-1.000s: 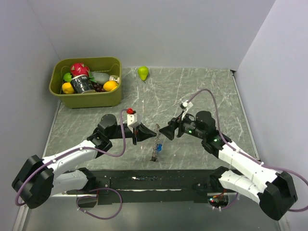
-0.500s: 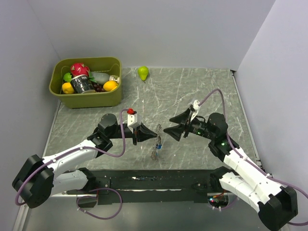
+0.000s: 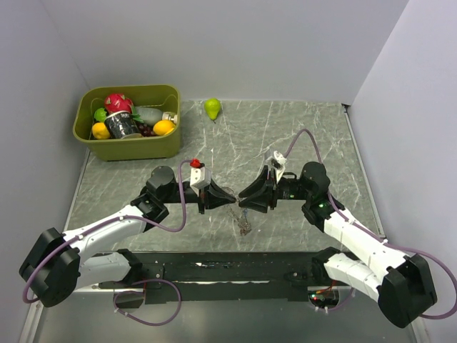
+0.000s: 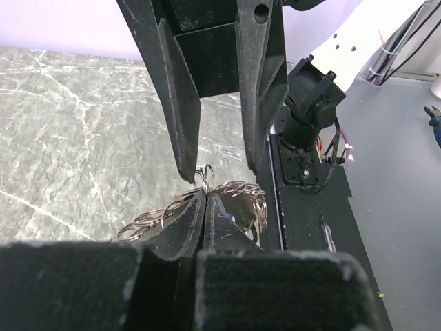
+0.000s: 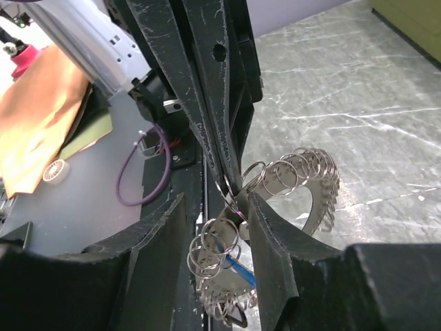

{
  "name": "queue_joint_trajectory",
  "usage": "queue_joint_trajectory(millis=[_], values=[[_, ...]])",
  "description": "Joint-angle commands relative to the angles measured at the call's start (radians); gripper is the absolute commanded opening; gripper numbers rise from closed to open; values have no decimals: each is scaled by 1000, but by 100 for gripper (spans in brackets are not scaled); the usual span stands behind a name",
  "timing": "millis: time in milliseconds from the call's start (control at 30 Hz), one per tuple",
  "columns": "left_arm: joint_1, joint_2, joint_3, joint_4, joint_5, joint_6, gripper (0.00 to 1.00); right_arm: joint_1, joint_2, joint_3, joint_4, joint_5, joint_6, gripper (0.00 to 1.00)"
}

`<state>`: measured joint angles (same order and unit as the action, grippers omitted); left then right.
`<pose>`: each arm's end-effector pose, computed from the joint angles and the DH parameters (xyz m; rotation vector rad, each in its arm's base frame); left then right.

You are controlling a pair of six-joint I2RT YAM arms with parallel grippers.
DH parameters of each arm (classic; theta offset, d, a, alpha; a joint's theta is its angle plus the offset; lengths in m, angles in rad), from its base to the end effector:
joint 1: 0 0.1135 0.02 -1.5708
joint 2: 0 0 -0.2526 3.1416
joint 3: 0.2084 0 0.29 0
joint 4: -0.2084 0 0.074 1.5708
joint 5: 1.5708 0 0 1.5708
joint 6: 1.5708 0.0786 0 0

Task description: Put the keys on the keyring

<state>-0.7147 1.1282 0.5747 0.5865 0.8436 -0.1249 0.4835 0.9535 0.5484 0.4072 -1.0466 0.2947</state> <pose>0.1963 -0.2481 0.2478 1.1353 1.2708 -1.2847 0.2088 0.1865 0.2630 -1.0210 1.4344 1.3931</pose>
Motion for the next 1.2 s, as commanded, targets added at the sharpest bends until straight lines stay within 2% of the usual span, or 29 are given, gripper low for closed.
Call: queue_joint_trajectory(millis=[0, 233, 333, 567, 800, 1167], values=[[-8, -5, 53, 64, 40, -5, 1, -6, -1, 38, 51, -39, -9, 48], [-11, -7, 62, 49, 46, -5, 1, -8, 1, 42, 52, -37, 0, 39], [-11, -13, 56, 45, 38, 1, 1, -10, -28, 47, 13, -12, -22, 39], [-12, -11, 57, 33, 32, 2, 1, -31, -88, 54, -47, 16, -51, 47], [-12, -5, 62, 41, 40, -5, 1, -31, -78, 50, -59, 26, -58, 53], [-17, -10, 74, 19, 38, -1, 1, -20, 24, 41, 53, -10, 4, 46]])
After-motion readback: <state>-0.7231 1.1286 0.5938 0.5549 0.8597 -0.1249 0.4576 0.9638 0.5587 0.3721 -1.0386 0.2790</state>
